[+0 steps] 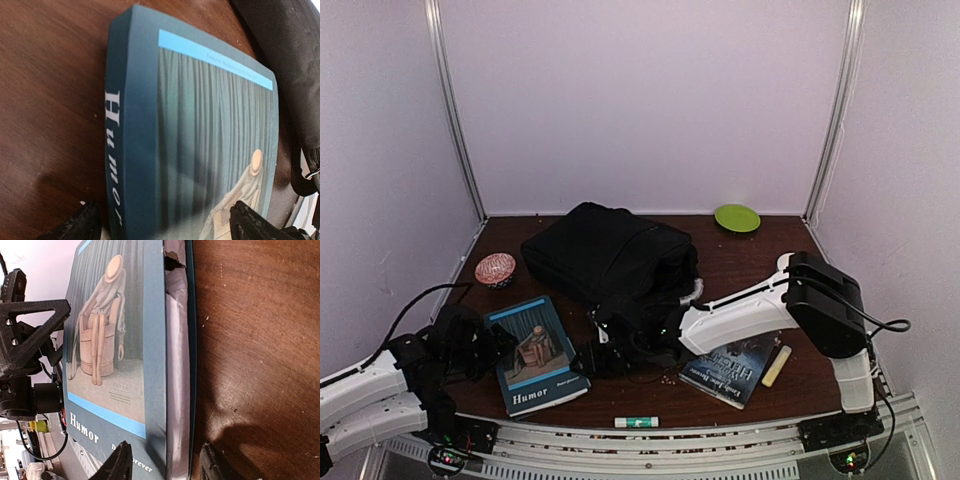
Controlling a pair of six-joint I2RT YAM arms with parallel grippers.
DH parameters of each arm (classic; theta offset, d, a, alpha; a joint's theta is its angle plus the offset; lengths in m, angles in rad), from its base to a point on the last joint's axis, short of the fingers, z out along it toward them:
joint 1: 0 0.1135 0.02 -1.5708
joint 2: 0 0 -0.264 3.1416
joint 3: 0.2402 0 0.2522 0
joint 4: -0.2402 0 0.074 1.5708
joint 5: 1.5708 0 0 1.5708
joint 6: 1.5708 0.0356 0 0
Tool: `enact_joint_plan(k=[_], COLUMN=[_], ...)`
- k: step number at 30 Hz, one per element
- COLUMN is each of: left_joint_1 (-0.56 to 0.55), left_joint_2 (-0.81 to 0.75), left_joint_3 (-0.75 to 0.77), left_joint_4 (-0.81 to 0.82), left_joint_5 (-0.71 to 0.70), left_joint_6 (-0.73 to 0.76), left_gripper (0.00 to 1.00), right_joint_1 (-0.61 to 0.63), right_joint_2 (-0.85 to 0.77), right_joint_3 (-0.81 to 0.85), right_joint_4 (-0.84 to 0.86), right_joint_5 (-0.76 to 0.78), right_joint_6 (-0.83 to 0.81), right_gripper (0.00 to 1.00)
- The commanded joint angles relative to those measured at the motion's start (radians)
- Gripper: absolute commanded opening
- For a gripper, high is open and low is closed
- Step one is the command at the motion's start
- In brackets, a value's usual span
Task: Pack the student bag
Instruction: Pick up the book from the center of the board.
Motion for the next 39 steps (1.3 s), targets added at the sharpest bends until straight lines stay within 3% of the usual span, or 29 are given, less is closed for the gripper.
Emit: enact_joint_plan(k=[1, 13, 21, 24, 26, 31, 34, 39], left_joint_1=[0.008, 0.008, 0.006, 0.006, 0.007, 0.006, 0.005, 0.005], left_joint_2=[0.01, 0.039, 0.012, 0.002, 0.001, 0.038, 0.079, 0.135], left_joint_3=[-0.027, -0.07, -0.092, -0.097, -0.099, -0.1, -0.091, -0.084], left_joint_4=[0.111, 0.216, 0.227, 0.229, 0.229, 0.245, 0.261, 0.298], left_joint_5=[0.033, 0.107, 0.129, 0.133, 0.133, 0.134, 0.137, 0.151], left_joint_6=[-0.034, -0.023, -0.021, -0.02, -0.017, -0.002, 0.011, 0.018], left_gripper=[0.89, 0.69, 0.61, 0.59, 0.59, 0.6, 0.6, 0.6], right_joint_1=[0.0, 0.001, 0.003, 0.003, 0.002, -0.021, -0.038, -0.043], right_joint_2=[0.026, -0.069, -0.137, -0.148, -0.157, -0.151, -0.105, -0.033], right_joint_3=[0.01, -0.08, -0.134, -0.144, -0.152, -0.174, -0.146, -0.08], right_joint_4=[0.039, 0.087, 0.128, 0.144, 0.141, 0.111, 0.095, 0.074], right_joint_5=[-0.033, -0.049, -0.051, -0.057, -0.041, 0.024, 0.022, -0.005], right_joint_6=[0.028, 0.044, 0.064, 0.072, 0.07, 0.076, 0.078, 0.079], right_gripper=[0.43, 0.23, 0.08, 0.07, 0.17, 0.57, 0.67, 0.72])
